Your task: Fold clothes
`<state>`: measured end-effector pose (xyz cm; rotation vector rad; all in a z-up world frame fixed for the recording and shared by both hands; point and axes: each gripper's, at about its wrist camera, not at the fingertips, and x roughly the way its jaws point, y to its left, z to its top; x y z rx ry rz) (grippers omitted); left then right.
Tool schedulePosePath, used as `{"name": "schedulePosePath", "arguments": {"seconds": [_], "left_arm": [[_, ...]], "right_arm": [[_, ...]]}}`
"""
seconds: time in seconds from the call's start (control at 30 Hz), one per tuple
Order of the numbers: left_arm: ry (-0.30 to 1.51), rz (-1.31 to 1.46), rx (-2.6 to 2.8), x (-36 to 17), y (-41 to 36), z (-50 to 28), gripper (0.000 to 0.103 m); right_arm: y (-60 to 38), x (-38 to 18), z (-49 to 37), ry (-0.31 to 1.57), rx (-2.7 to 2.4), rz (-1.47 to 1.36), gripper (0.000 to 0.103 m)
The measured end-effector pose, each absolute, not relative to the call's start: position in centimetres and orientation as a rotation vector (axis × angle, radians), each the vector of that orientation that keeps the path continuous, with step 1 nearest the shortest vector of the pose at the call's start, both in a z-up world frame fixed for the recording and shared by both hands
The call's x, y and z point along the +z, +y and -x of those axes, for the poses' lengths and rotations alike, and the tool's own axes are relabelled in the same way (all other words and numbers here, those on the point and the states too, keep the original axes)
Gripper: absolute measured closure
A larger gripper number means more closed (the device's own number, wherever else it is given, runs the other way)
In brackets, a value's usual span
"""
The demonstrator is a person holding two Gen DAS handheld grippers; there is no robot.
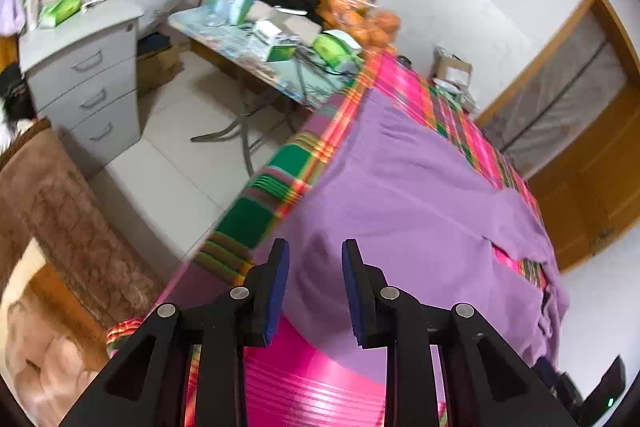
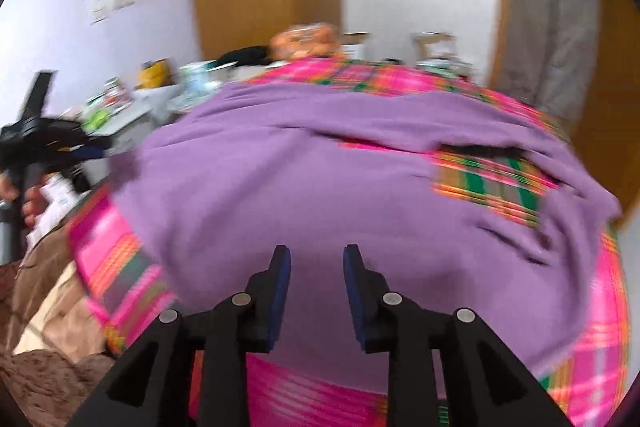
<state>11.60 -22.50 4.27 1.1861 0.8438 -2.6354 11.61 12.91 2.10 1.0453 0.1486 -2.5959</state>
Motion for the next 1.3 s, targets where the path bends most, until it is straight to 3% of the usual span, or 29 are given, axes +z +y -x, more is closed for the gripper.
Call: {"name": "schedulePosePath", "arguments": {"seconds": [0.33,0.47,0.93,1.3], "left_arm": [[0.658,-1.339,-2.819,6.0,-14.3,-9.3,0.073],[0.591,-1.424,-2.873,5.9,-10.3,-7.7,0.072],[0.362,-1.791,-3.067,4.6,4.9,-0.6,0.072],[0.163,-1.978,-3.131,3.2,13.1,3.2,0.072]], "right_arm": [[21.0,-1.0,-11.4,0.024,-2.741,-1.280,0.070],[22.6,-0.4,-12.7,-0.002,-2.769,-1.244,0.070],[33.6,2.6,-8.4,-0.360,-3.025,-1.091,0.070],[36.2,0.8,-1.6,-0.394,-2.940,-1.197,0.070]]}}
